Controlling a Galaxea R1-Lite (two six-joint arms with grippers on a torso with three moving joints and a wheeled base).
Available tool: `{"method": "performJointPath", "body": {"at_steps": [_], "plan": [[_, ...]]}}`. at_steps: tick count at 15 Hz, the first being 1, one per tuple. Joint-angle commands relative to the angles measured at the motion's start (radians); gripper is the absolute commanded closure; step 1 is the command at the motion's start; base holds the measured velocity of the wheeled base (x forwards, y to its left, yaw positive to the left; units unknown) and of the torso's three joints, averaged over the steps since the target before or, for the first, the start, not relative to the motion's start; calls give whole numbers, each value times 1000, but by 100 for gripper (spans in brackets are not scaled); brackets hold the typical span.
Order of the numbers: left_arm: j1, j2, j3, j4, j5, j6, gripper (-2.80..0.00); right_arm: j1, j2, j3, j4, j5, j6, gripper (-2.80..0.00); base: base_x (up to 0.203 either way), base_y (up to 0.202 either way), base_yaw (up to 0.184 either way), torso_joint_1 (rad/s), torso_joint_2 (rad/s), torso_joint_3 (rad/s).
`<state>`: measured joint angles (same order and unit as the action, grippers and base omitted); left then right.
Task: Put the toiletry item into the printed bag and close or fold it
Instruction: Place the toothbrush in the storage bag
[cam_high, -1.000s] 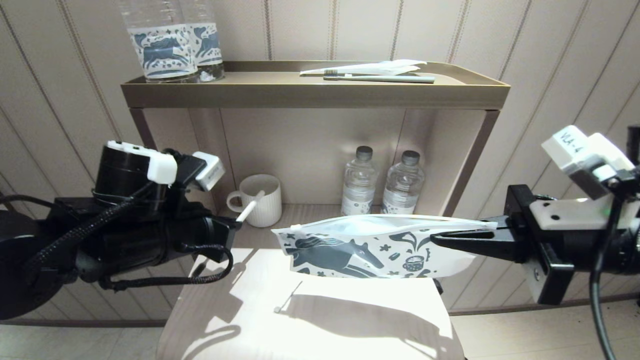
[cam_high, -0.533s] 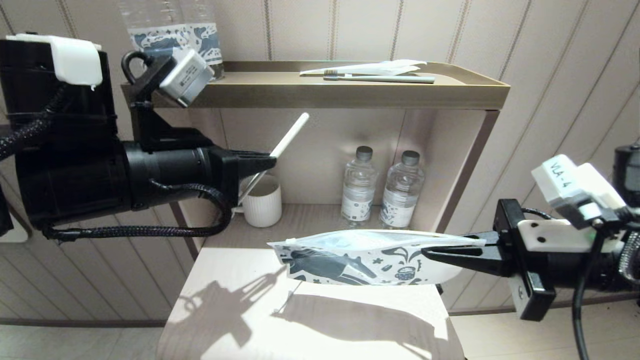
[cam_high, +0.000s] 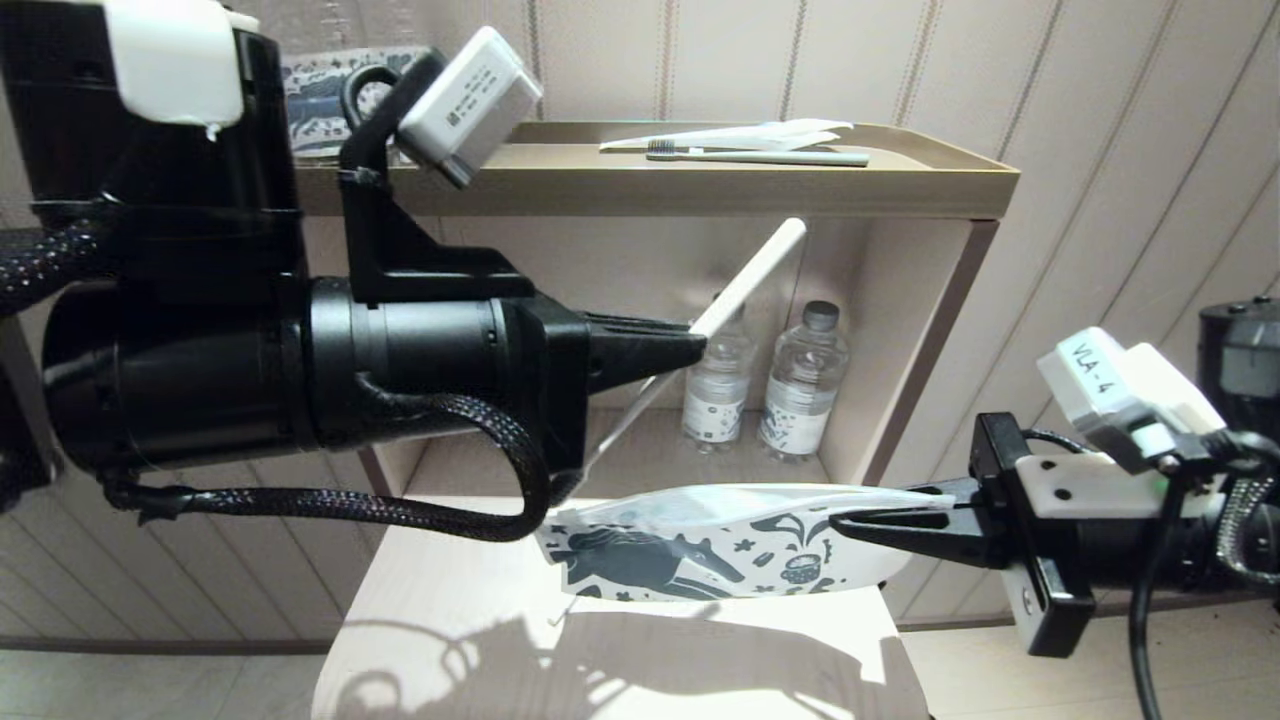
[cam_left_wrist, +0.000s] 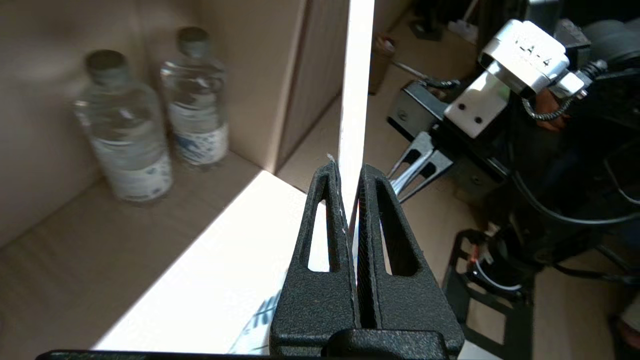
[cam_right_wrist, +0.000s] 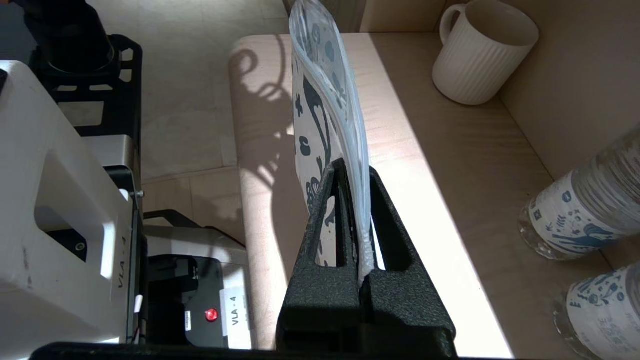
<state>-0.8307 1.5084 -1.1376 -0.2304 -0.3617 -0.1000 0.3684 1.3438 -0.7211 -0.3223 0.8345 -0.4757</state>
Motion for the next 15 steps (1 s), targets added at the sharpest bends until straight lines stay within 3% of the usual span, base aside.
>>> {"method": "performJointPath", "body": {"at_steps": [1,6,15], "plan": [[-50,44,-19,-4,-2,-10,0,6,4,0,-1,5,-3,0,0,0,0,0,0,0],[-113,123,-85,-4,3,-27,0,6,13,-3,-3,5,-3,0,0,0,0,0,0,0],[-117,221,-117,-4,1,-17,0,7,17,-3,-2,6,-3,0,0,0,0,0,0,0]]}}
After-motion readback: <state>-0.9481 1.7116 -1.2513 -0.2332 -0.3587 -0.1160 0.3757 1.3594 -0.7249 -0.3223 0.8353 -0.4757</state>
